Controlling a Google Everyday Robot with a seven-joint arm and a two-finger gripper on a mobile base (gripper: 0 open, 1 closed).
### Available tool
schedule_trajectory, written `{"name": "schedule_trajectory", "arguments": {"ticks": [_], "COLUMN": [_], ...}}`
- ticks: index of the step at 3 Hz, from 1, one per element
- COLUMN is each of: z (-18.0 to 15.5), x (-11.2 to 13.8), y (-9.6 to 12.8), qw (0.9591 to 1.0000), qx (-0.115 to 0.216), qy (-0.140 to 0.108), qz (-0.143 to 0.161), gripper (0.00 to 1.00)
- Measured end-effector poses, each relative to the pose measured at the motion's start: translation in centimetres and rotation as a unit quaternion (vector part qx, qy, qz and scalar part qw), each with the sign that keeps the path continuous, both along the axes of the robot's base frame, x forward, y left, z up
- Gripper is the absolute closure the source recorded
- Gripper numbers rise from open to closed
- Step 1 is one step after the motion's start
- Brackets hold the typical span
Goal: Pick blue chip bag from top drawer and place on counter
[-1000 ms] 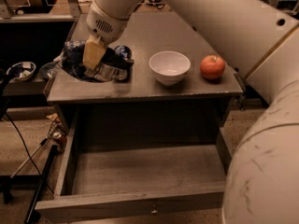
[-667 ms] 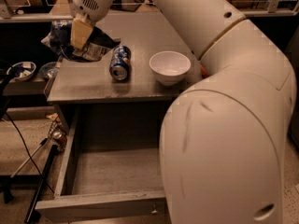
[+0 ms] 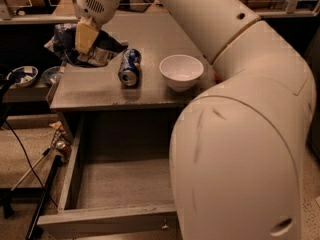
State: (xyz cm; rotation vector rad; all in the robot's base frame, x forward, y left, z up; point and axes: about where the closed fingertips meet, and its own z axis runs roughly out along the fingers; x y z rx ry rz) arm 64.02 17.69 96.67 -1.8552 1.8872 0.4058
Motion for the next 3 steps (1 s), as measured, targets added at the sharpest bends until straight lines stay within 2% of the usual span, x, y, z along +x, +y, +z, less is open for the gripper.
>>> {"name": "schedule_trajectory", "arguments": {"ticks": [1, 3], "z": [-1.7, -5.7], "x": [0.8, 1.4], "y": [1.0, 1.0], "qw": [0.9998, 0.9989], "qx": [0.008, 0.018], "qy": [0.017, 0.041], "qz": [0.003, -0.012], "gripper": [1.0, 1.0]}}
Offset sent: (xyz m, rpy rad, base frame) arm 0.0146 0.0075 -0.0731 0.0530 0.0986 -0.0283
